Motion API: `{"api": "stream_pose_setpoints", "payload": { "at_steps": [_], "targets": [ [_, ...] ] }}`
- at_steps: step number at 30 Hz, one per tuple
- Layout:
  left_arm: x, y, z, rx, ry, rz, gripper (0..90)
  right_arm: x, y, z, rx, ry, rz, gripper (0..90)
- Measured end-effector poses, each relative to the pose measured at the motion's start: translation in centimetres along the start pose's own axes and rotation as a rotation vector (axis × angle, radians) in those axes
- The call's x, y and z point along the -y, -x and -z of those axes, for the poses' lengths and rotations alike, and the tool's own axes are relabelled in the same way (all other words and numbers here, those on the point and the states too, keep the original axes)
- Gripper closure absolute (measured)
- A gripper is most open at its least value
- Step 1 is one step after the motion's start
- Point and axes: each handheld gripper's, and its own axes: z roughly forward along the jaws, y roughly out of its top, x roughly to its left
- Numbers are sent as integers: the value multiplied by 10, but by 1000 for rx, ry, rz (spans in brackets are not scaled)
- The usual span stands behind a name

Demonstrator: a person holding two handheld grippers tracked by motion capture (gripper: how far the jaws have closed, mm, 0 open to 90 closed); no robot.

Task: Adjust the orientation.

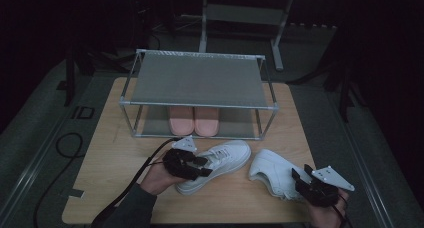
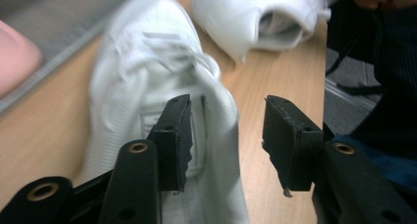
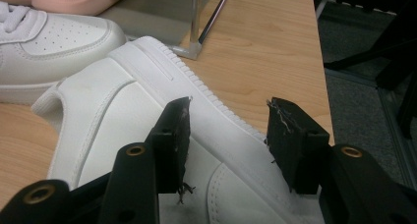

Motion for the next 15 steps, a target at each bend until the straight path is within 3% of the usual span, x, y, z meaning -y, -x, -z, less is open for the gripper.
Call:
{"api": "stream_pose_setpoints", "payload": {
  "at_steps": [1,3,5,15],
  "targets": [
    [-1,-1,3,-14,13,-2,535,0,0,0,0,-1,1,508],
    [-2,-3,8,-80,22,-20,536,0,-2,0,7,-1,11,519],
    [-3,-6,11,-107,36,-16,537,0,-2,0,5,-2,9,520],
    [1,-18,19,-151,91,7,546,-2,-3,5,1,-14,16,599]
  ]
}}
